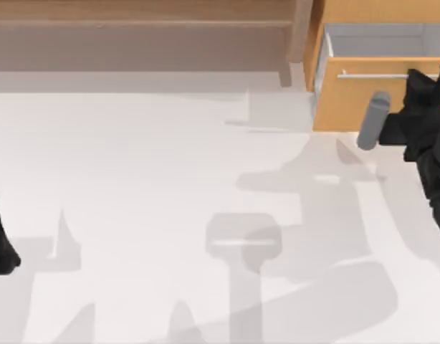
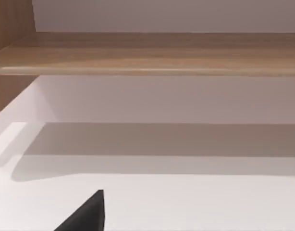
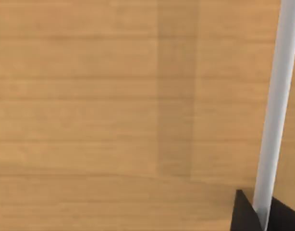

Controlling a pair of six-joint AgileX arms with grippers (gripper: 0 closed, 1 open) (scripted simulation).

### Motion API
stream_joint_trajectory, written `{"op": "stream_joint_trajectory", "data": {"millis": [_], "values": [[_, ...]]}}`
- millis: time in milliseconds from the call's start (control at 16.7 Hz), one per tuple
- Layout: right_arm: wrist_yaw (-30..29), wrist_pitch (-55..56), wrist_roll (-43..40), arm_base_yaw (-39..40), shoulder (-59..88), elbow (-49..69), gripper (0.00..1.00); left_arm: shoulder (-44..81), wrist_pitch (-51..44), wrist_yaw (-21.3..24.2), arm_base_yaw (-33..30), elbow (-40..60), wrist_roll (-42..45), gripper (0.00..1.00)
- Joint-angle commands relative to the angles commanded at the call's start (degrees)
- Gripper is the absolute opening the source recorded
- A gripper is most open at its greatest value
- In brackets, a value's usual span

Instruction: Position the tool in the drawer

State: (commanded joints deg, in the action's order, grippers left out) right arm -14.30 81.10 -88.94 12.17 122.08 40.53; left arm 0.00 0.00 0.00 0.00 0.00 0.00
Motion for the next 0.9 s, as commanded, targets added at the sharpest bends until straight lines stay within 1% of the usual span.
{"op": "stream_joint_trajectory", "data": {"millis": [240, 660, 900], "values": [[1.10, -3.55, 0.00, -0.95, 2.40, 5.78, 0.00, 0.00, 0.00, 0.00, 0.00, 0.00, 0.00, 1.00], [1.10, -4.22, 0.06, -1.10, 2.79, 6.93, 0.00, 0.00, 0.00, 0.00, 0.00, 0.00, 0.00, 1.00], [1.76, -7.59, -0.23, -1.83, 5.69, 13.18, 0.00, 0.00, 0.00, 0.00, 0.00, 0.00, 0.00, 1.00]]}}
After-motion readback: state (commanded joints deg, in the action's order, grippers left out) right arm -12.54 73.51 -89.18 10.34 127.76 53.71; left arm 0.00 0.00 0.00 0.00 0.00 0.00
